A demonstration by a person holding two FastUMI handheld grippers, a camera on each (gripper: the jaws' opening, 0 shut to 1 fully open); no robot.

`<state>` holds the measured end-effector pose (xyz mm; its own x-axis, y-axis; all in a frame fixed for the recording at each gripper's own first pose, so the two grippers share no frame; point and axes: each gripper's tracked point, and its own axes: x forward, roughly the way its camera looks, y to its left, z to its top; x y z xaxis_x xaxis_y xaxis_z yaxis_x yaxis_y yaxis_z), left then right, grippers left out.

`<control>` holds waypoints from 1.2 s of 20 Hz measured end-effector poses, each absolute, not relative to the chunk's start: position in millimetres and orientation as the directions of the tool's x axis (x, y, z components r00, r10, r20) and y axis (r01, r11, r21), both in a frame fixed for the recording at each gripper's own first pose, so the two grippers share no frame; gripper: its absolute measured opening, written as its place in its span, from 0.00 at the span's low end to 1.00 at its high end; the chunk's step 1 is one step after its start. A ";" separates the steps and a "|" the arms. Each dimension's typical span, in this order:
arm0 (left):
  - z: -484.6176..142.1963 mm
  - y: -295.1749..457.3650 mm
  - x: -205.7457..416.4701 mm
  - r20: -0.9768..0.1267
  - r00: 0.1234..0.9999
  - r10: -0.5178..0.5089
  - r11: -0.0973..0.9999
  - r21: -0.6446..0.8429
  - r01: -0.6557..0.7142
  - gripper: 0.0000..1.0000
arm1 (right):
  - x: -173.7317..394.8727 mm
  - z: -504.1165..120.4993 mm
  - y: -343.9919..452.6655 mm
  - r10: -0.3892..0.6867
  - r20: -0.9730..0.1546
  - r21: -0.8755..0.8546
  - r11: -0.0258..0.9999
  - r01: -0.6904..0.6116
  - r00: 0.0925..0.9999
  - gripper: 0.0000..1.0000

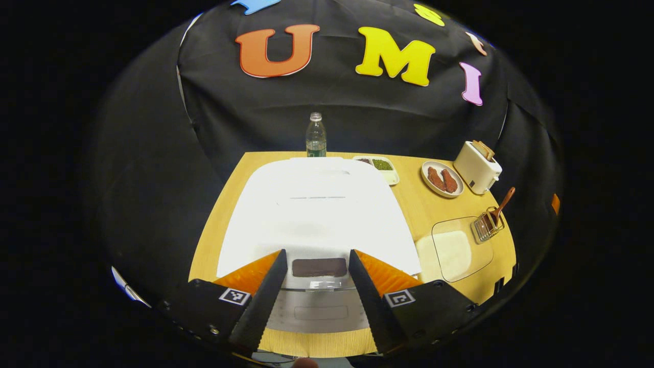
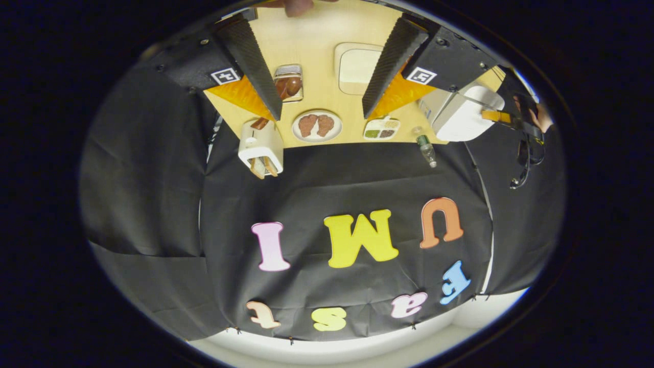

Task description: Close the left gripper, press the button to open the rice cooker; take a wooden spoon from the chopstick holder with the right hand, scoop a spoonful of rice and pour it into the rice cooker, then put the wooden spoon back into the chopstick holder.

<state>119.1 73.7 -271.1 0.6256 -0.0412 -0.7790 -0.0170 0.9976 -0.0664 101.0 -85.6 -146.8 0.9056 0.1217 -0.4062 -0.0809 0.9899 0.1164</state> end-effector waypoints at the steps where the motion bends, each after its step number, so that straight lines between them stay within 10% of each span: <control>1: -274.2 74.1 116.9 -0.783 0.621 -0.039 0.997 -0.069 -0.024 0.81 | 101.8 -147.7 -84.6 0.125 -0.408 0.121 0.989 -0.082 0.904 1.00; 2: -274.3 73.8 116.4 -0.778 0.627 -0.037 0.998 -0.066 -0.022 0.95 | 103.1 -149.3 -83.6 0.127 -0.411 0.126 0.989 -0.082 0.903 1.00; 3: -275.6 73.9 115.9 -0.776 0.630 -0.035 0.998 -0.063 -0.022 0.82 | 105.1 -151.0 -83.2 0.129 -0.415 0.131 0.988 -0.081 0.901 1.00; 12: -274.5 73.7 118.3 -0.707 0.707 -0.016 0.998 -0.057 -0.035 0.97 | 109.3 -163.7 -49.5 0.187 -0.442 0.176 0.977 -0.119 0.877 1.00; 13: -275.3 75.7 116.7 -0.709 0.705 -0.006 0.997 -0.058 -0.049 0.83 | 109.7 -158.7 -46.7 0.190 -0.434 0.170 0.977 -0.127 0.881 1.00; 15: -268.1 75.0 116.8 -0.695 0.719 -0.004 0.996 -0.070 -0.062 0.95 | 109.1 -149.5 -42.9 0.189 -0.415 0.149 0.979 -0.139 0.890 1.00; 17: -253.9 72.9 119.2 -0.663 0.748 -0.011 0.993 -0.096 -0.070 0.81 | 108.3 -142.2 -39.3 0.189 -0.397 0.140 0.980 -0.145 0.898 1.00; 24: -145.4 66.4 121.7 -0.430 0.903 0.016 0.990 -0.122 -0.075 0.96 | 109.0 -111.9 -20.5 0.176 -0.333 0.124 0.982 -0.143 0.926 1.00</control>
<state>121.7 66.4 -145.4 0.9029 0.0155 -0.4296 -0.0752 0.9897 -0.1222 109.0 -20.5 -111.9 0.9261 0.1764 -0.3335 -0.1426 0.9820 0.1235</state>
